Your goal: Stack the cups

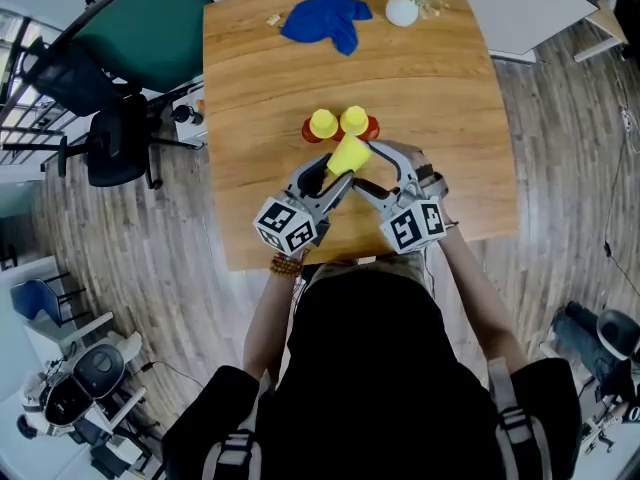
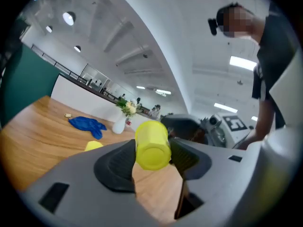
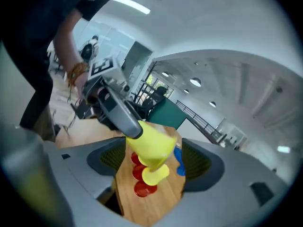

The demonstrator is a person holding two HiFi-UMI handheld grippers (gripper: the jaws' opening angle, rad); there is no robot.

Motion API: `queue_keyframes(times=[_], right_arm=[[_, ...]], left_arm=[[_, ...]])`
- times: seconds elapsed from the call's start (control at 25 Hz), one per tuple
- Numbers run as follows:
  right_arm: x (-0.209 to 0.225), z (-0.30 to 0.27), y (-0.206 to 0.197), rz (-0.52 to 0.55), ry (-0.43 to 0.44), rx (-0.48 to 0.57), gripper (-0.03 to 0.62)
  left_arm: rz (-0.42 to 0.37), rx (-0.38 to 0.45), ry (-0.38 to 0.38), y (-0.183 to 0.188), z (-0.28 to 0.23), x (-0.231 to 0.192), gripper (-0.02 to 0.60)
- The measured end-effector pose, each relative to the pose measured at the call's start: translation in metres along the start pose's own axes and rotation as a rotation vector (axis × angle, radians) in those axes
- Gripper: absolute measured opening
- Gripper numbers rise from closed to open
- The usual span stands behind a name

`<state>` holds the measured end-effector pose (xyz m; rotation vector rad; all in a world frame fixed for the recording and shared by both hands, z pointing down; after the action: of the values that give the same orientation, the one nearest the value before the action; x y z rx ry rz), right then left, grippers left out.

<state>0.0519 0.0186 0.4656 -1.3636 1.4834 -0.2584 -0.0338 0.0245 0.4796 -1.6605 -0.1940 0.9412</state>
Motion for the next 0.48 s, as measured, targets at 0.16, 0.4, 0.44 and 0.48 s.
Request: queue_keyframes(times=[0.16,0.4,0.44,0.48], right_arm=[[-0.02,-0.006,-0.004,0.312,0.047,-0.062,0.39],[-0.043,-0.024,-0.016,0.383,0.105,-0.116,0.286],[-0.044,-0.026,-0.017,0.347,0.101,-0.12,0.262],[-0.044,-0.028,-0.018,0.293,0.099,-0.117,0.262]], left_arm=[[-0.154,-0.168,0.039,-0.016,-0.002,0.002,0.25],[-0.195,-0.166,0.028,-0.014,-0.003,0.011,0.25],[-0.21,-0.162,0.032,-0.013,-0.002,0.012,0.249],[-0.227,-0.153,0.034,-0.011,-0.002,0.013,0.249]])
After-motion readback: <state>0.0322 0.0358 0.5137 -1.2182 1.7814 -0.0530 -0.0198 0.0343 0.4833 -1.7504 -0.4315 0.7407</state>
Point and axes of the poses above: the fingertips, and each gripper's own axes: z backward along the fingers, x to its right, y out of its top, the point moved 4 cm from there along z, backward along the fingers, and after that the axes turned 1 degree about x, right-handed, at the moved point
